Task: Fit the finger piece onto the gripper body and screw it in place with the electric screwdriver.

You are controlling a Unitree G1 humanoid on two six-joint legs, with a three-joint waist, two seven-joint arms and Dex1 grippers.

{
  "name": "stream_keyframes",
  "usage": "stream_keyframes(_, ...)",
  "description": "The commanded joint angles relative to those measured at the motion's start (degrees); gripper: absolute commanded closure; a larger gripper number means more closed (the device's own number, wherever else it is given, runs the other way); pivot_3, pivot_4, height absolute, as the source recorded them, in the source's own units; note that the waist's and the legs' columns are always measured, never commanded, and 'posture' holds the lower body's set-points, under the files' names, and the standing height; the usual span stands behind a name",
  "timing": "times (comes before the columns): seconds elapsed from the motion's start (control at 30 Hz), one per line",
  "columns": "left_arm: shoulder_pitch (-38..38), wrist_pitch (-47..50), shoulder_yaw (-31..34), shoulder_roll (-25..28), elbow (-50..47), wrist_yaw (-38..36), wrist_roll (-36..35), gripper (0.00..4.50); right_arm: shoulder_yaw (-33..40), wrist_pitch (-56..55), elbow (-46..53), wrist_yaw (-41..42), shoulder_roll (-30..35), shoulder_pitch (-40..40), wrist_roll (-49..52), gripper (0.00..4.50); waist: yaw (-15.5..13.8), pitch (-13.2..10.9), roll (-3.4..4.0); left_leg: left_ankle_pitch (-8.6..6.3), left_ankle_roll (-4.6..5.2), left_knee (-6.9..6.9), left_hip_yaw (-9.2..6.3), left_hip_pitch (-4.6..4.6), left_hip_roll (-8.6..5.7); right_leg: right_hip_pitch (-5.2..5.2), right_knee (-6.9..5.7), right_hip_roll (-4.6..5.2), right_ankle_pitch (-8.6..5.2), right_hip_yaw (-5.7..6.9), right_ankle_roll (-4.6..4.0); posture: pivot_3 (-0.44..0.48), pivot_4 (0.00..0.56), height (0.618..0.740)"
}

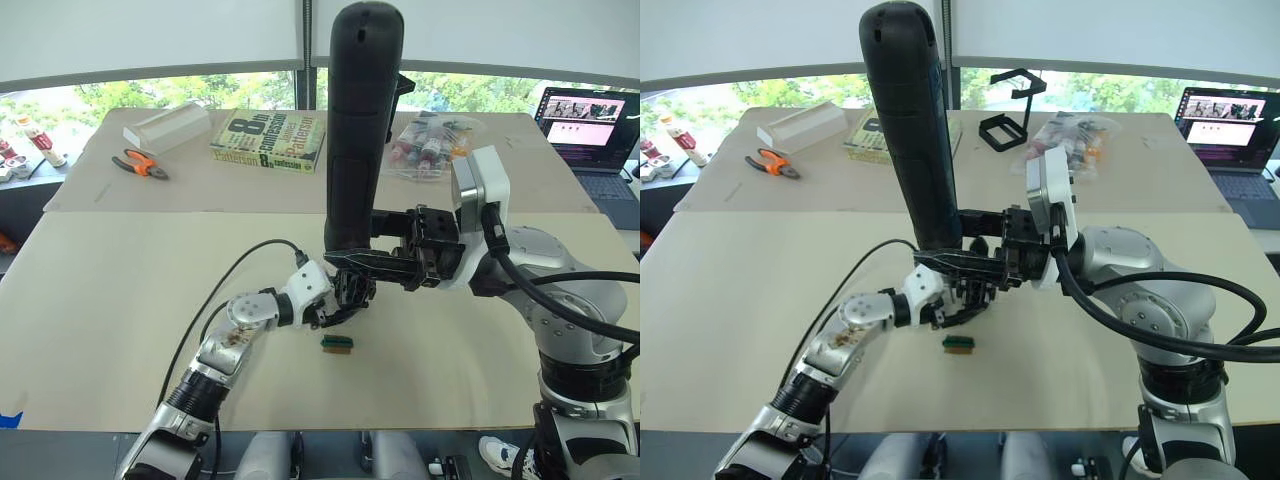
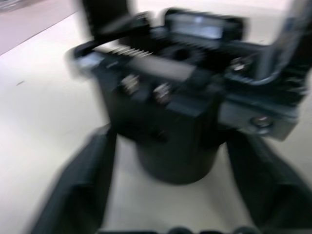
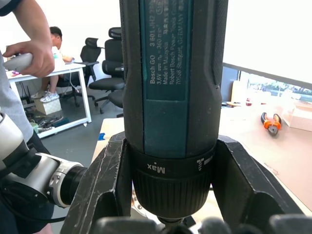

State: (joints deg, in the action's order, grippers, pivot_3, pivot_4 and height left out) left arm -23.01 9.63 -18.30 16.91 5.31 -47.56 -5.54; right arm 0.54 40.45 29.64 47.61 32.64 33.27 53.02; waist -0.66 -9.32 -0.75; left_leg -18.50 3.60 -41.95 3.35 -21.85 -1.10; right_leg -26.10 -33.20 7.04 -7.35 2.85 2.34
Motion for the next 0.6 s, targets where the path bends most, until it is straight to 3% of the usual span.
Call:
stream_keyframes(0.03,-1.9,-4.3,-0.8,0.9,2.1,-4.1,-0.1,2.23,1.7,-0.7,1.7,-0.4,0.1,2.0,1.3,2.61,0.0,0.0,0.0,0.0,0.0,0.0,0.0,0.0,0.0,-0.01,0.0,0.0,0.0,0.01,0.0,0.0,0.15,0.74)
stream_keyframes(0.3,-10.9,-14.3,-0.3,2.0,17.6,-18.7,-2.6,2.23,1.5,-0.1,1.3,-0.9,0.1,3.2,1.4,2.61,0.1,0.0,0.0,0.0,0.01,0.0,0.01,-0.03,-0.02,-0.01,-0.01,-0.01,0.0,0.04,0.0,0.0,0.15,0.74)
stream_keyframes(0.5,-13.9,-16.4,0.3,1.1,23.2,-19.9,-1.2,2.23,0.8,-0.2,1.4,-1.3,-0.5,3.3,0.9,2.61,0.1,0.0,-0.01,-0.02,0.05,0.0,0.02,-0.12,-0.07,-0.01,0.03,-0.01,0.0,0.07,0.02,0.0,0.15,0.74)
stream_keyframes(0.53,-13.7,-15.8,0.5,1.3,22.7,-20.0,-1.3,1.18,0.7,-0.3,1.5,-1.4,-0.6,3.3,0.8,2.61,0.1,0.0,-0.01,-0.02,0.06,0.0,0.02,-0.14,-0.06,-0.01,0.04,-0.01,0.0,0.07,0.02,0.0,0.15,0.74)
stream_keyframes(0.6,-12.5,-14.7,0.8,1.7,20.6,-19.4,-1.4,0.24,0.5,-0.4,1.5,-1.5,-0.9,3.3,0.7,2.61,0.1,0.0,-0.01,-0.03,0.06,-0.02,0.02,-0.15,-0.05,-0.01,0.03,-0.01,0.01,0.07,0.03,0.0,0.15,0.74)
